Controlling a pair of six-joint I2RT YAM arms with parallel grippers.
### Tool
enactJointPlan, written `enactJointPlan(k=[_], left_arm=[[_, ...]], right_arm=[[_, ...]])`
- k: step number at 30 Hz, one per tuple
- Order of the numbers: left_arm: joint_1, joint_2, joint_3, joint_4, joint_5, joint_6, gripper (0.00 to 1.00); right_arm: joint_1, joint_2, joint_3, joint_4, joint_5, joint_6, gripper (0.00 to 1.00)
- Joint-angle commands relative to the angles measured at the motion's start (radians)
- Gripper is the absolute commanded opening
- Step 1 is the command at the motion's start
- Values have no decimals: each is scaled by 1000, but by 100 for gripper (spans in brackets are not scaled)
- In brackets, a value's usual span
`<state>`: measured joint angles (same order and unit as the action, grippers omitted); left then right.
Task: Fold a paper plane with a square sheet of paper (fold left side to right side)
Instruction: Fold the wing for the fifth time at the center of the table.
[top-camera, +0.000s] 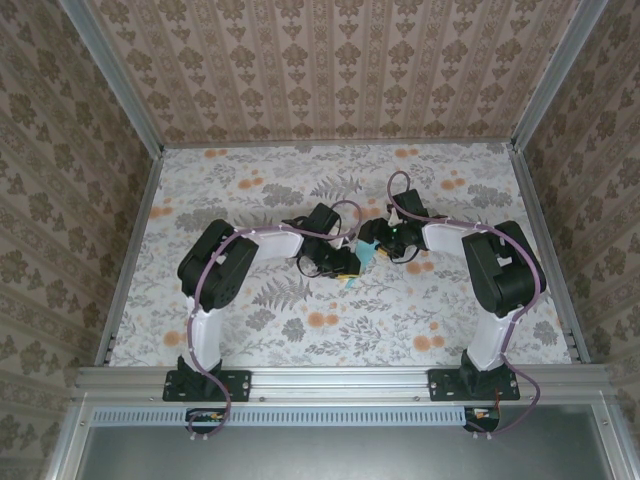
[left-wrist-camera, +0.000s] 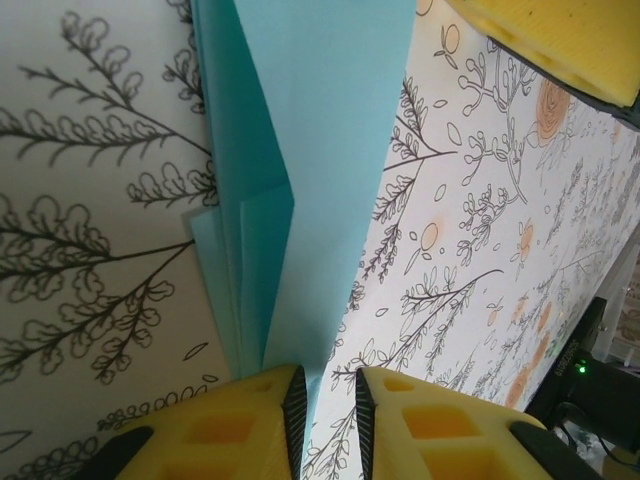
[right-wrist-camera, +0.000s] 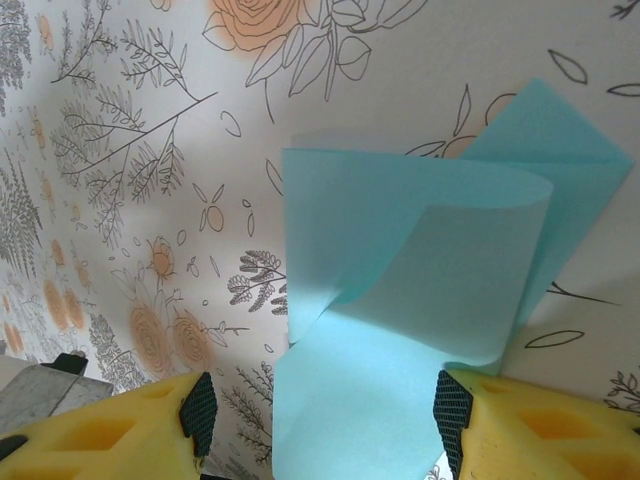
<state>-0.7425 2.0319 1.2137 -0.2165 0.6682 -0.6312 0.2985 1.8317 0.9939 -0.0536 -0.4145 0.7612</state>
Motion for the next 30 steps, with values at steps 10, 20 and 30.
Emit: enactJointPlan(k=[10, 20, 30], left_arm=[[-21, 22, -48, -127, -84, 30, 20], [-21, 18, -43, -142, -92, 33, 19], [-22, 16, -40, -156, -99, 38, 18]], right_arm=[[-6, -217, -115, 46, -57, -3, 43], [72, -171, -221, 165, -93, 47, 18], [82, -91, -201, 159, -60, 12, 13]])
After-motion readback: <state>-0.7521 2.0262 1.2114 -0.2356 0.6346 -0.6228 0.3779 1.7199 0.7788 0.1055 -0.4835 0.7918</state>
